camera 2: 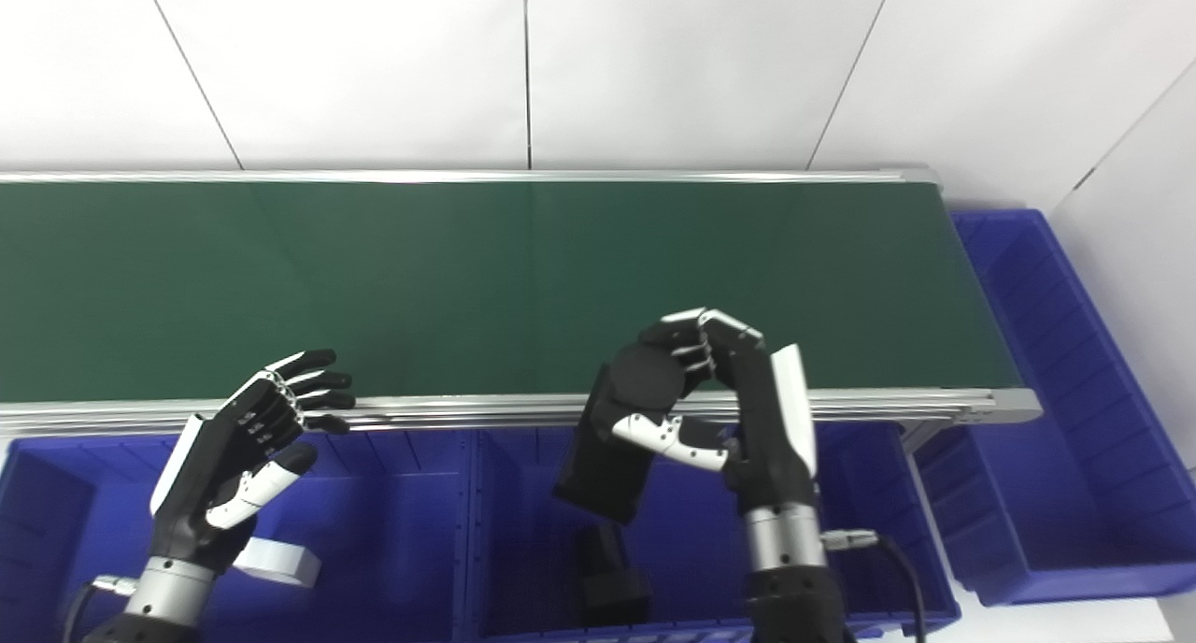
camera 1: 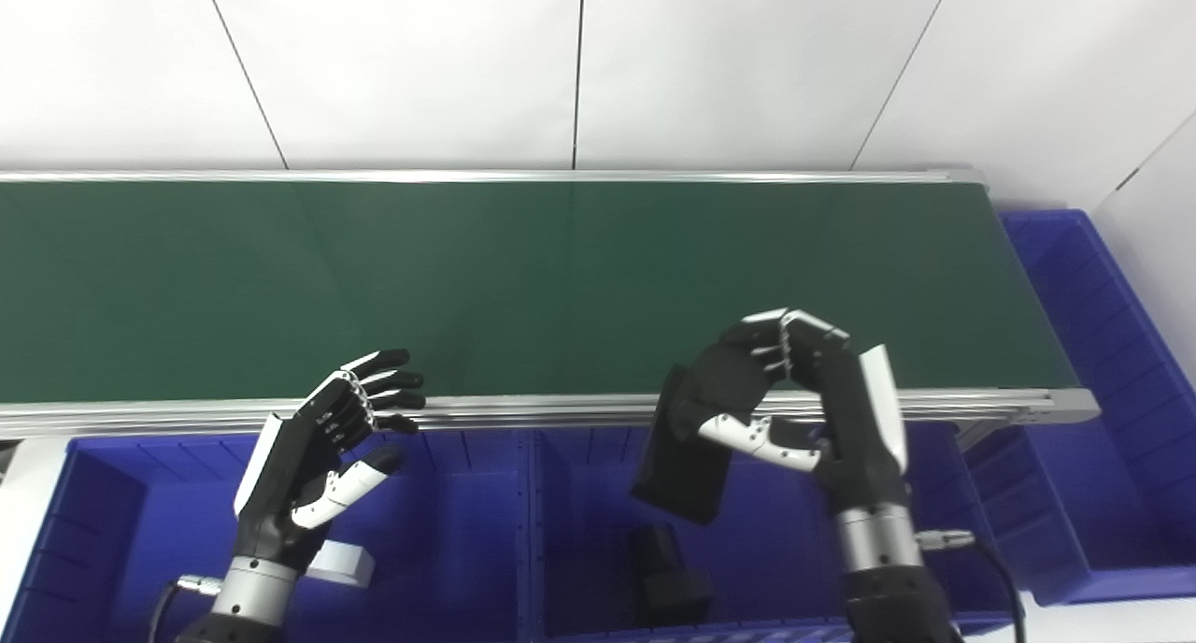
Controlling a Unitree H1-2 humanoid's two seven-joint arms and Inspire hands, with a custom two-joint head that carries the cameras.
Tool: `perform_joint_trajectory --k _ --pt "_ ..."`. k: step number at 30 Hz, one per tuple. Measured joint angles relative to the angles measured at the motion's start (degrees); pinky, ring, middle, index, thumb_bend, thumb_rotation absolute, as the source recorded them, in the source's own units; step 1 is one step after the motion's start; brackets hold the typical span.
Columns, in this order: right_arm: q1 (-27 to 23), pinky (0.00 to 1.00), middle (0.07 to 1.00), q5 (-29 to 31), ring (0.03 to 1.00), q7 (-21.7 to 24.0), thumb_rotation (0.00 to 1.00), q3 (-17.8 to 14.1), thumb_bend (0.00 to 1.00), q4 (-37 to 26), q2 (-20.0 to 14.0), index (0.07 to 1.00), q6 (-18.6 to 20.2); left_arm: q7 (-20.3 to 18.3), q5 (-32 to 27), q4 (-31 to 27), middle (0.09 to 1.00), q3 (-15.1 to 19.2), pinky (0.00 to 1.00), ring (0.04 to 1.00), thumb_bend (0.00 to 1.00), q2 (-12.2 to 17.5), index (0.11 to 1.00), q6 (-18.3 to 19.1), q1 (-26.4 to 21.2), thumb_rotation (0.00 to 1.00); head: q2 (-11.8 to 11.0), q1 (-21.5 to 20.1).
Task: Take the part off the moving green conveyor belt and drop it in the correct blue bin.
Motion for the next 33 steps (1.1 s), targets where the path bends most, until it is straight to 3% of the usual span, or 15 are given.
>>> perform_joint_trajectory --k 5,15,33 --pt "0.12 0.41 0.508 -0.86 0.473 -0.55 0.0 1.01 0.5 5.76 -1.03 0.455 -1.7 -0.37 -0.45 -0.35 0.719 0.26 0.54 0.646 0.77 0.11 0.784 0.59 0.01 0.54 0.44 -0.44" --pt "-0.94 0.42 0.511 -2.63 0.472 -1.15 0.0 2.96 0.5 9.87 -1.7 0.447 -1.8 -0.86 -0.55 -2.15 0.715 0.89 0.55 0.645 0.76 0.59 0.783 1.45 -0.05 0.53 1.41 -1.06" --pt "-9.32 0.35 0.502 -8.84 0.422 1.76 0.0 8.89 0.5 23.74 -6.33 0.502 -1.62 -1.79 -1.2 -3.4 0.723 1.25 0.55 0.648 0.76 1.85 0.786 3.3 -0.01 0.53 2.73 -1.85"
